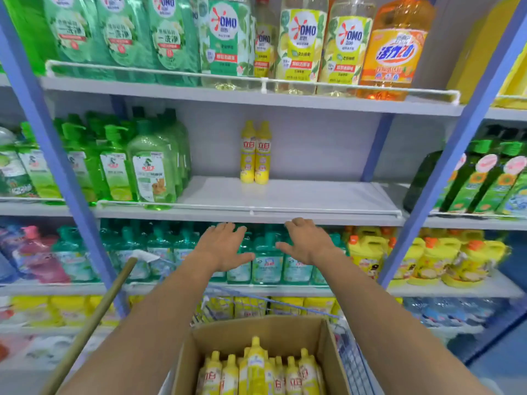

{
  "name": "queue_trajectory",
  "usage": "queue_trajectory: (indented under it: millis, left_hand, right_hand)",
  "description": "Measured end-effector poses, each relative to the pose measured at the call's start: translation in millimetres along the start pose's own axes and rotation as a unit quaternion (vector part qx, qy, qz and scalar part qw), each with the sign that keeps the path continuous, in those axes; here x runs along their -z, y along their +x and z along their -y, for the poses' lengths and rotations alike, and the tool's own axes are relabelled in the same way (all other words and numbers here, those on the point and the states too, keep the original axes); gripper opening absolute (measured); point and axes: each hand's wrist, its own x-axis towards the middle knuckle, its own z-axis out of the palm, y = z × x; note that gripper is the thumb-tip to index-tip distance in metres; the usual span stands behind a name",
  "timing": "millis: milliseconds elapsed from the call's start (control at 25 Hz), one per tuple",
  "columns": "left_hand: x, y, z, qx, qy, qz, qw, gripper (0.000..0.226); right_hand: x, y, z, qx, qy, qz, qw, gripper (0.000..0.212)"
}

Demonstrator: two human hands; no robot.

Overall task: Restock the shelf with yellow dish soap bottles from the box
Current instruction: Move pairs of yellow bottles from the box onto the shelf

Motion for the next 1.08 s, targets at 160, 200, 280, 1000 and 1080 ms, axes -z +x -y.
queue_trajectory:
  millis: [160,200,280,1000,1080]
  left_hand:
    - [-41.0,-45.1,-8.5,0.014,-0.042,0.029,0.999,0.079]
    - [-54.8,-53.0,-11.5,0.017,-0.053,0.043,0.998,0.079]
    - [-91.5,-65.3,-19.4,0.020,-0.071,0.086,0.994,0.079]
    - [-349.6,-62.6,-0.8,0.160,-0.195,0.320,0.913,0.080]
    - [-369.3,-60.0,0.6,0.165,-0.213,0.341,0.901,0.074]
  right_hand:
    - [-46.9,-45.8,19.8,-0.001,0.018,0.026,0.999,0.070]
    - [-61.7,-54.5,23.8,-0.005,0.025,0.040,0.999,0.069]
    - [-96.3,-69.8,27.9,-0.015,0.029,0.078,0.996,0.069]
    - [-338.4,-20.1,47.4,0.015,0.107,0.321,0.941,0.064]
    - [-361.6,-16.9,52.0,0.011,0.112,0.330,0.937,0.064]
